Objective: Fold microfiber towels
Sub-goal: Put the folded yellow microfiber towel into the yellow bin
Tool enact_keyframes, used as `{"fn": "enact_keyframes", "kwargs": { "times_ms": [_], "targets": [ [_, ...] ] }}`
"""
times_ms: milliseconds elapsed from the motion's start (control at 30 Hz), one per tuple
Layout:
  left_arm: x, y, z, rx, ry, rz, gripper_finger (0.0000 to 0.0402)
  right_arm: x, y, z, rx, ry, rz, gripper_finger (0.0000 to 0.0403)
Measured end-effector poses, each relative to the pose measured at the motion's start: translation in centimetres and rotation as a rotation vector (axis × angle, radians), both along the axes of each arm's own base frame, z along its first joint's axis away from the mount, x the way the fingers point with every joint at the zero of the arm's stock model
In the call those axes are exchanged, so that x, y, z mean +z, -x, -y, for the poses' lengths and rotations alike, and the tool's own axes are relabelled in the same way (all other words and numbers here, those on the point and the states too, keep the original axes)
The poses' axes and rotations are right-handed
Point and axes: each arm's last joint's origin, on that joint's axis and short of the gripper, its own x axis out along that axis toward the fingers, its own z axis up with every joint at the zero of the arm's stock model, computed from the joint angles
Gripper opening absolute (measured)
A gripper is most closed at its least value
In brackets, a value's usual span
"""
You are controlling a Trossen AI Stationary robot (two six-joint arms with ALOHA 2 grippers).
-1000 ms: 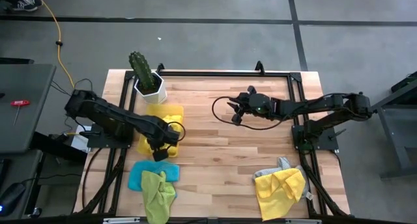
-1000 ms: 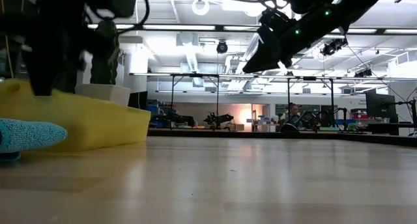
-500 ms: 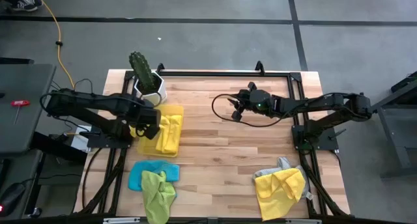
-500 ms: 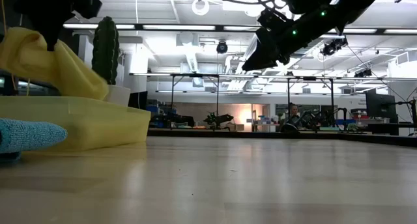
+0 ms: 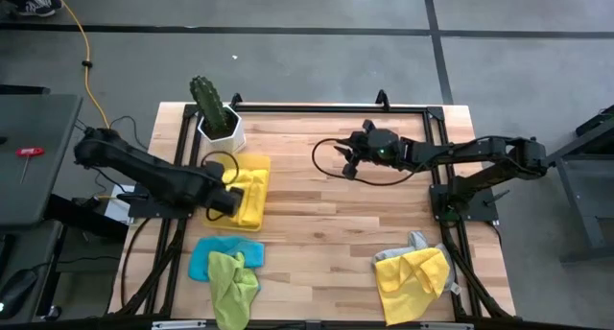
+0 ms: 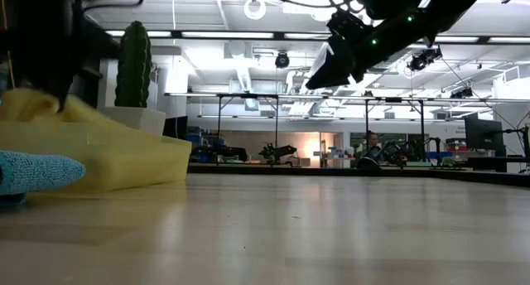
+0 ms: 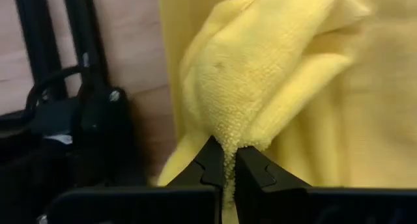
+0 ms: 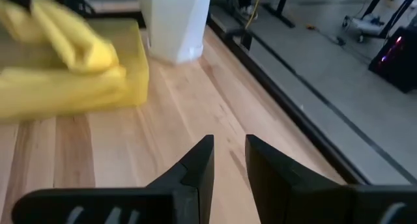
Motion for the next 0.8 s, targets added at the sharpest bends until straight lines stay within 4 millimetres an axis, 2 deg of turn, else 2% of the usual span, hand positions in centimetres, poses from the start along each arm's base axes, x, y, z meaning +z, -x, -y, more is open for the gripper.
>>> {"fn": "enact_keyframes", "kwargs": {
  "times_ms": [100,200,367,633,800],
  "targets": [
    [-2.0,0.0,0.3,0.009,0.019,-0.048,0.0,0.4,-0.2,0.0,0.002,0.015,0.042,0.0078],
    [-3.5,-0.6,0.8,0.004,0.072,0.001,0.0001,0.8,-0.3,0.1,0.003,0.02,0.055,0.0078],
    [-4.6,-2.4,1.7,-0.049,0.191,0.105,0.0011,1.0,-0.4,0.1,0.003,0.019,0.051,0.0078],
    [-5.5,-3.6,1.2,-0.157,0.241,0.106,0.0069,0.5,-0.2,0.0,-0.004,-0.008,0.012,0.0078],
    [-4.6,-4.0,0.3,-0.222,0.27,0.094,0.0124,0.5,-0.2,0.0,-0.01,-0.02,0.021,0.0078]
  ]
}}
